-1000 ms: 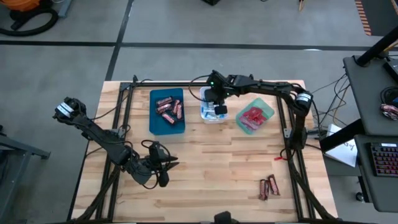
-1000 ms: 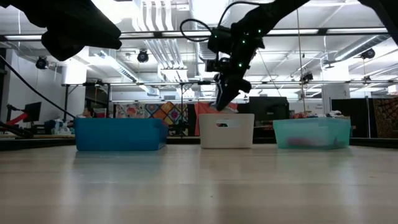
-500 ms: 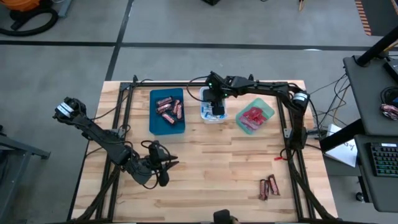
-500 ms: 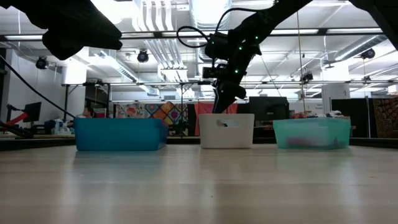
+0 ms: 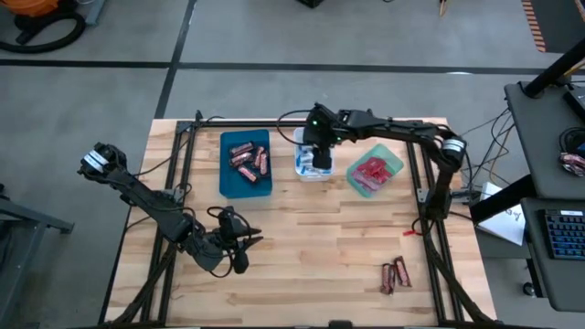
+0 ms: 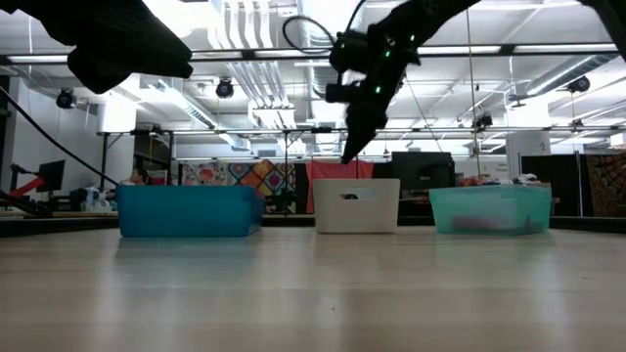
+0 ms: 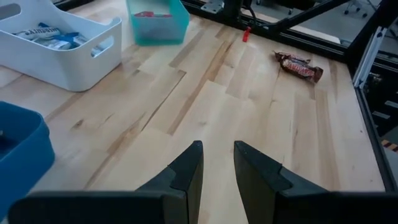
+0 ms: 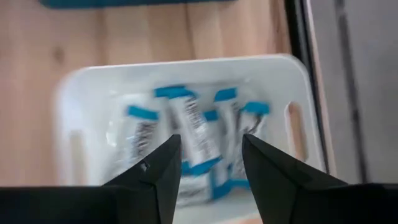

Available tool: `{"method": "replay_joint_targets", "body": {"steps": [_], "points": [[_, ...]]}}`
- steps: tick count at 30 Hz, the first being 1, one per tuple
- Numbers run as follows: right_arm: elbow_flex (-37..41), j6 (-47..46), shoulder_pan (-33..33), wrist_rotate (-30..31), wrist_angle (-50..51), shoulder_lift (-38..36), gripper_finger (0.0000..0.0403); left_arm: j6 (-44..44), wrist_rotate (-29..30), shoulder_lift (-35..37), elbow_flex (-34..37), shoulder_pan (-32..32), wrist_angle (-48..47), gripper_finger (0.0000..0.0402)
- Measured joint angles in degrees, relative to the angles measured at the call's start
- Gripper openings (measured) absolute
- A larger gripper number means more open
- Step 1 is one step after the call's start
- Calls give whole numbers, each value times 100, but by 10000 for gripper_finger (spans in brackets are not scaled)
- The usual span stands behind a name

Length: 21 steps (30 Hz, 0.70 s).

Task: Sort candy
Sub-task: Put the brown chocolate into the blue bin

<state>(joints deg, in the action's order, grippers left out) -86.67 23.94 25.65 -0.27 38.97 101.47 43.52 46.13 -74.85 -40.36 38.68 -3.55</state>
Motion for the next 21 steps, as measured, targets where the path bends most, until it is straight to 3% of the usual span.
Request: {"method": "replay_joint_targets", "body": {"steps": [4, 9, 12, 21], "points": [[0, -1165, -230, -95, 595, -384, 159, -80, 132, 0, 0, -4, 4, 75], [0, -3292, -609, -1082, 1156, -774, 150, -271, 665, 0, 0, -5, 33, 75], [0, -3558, -1004, -1525, 1348, -919, 144, -364, 1017, 0, 0, -11, 70, 75], [4, -4091, -2493, -1502, 1994, -968, 128, -668, 1034, 0, 0, -59, 159, 75]]}}
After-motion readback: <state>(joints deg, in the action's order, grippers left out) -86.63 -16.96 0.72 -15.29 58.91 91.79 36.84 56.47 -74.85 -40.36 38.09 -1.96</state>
